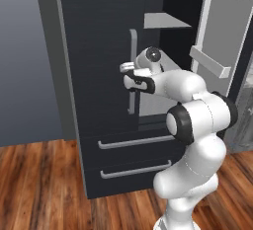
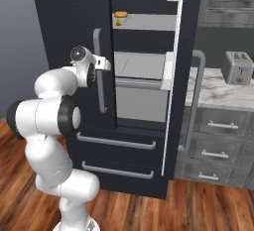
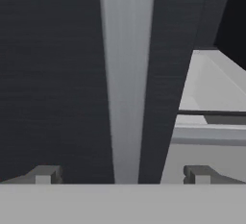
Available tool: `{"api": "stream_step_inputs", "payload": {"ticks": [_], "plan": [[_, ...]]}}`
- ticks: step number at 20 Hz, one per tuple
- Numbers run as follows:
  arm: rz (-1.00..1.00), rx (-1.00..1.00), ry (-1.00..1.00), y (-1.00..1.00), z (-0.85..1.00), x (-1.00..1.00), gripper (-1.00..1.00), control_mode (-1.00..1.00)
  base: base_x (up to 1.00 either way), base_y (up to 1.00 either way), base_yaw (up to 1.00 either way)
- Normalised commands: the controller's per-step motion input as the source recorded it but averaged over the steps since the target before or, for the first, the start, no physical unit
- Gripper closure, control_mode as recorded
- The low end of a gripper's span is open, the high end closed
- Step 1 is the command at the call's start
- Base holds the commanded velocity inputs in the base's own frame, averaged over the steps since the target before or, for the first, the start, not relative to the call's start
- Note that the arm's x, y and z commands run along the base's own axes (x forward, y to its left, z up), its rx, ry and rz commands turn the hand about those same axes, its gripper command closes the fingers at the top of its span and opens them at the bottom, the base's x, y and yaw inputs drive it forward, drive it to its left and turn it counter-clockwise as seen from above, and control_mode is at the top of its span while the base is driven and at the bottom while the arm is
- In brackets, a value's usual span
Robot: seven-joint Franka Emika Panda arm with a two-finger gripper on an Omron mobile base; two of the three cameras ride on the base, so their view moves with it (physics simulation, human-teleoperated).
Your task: Take the lemon wedge from the fridge and place it on the plate with fish on the dining counter.
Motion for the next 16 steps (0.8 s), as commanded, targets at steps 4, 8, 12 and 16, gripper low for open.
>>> {"api": "stream_step_inputs", "payload": {"ticks": [4, 8, 12, 16], "plan": [[0.00, 0.00, 0.00, 0.00, -0.07, 0.38, -1.00, -1.00, 0.00, 0.00, 0.00], [0.00, 0.00, 0.00, 0.00, -0.12, 0.39, -1.00, -1.00, 0.00, 0.00, 0.00], [0.00, 0.00, -0.02, 0.00, -0.17, 0.40, -1.00, -1.00, 0.00, 0.00, 0.00], [0.00, 0.00, 0.00, 0.00, -0.10, 0.43, -1.00, -1.00, 0.00, 0.00, 0.00]]}}
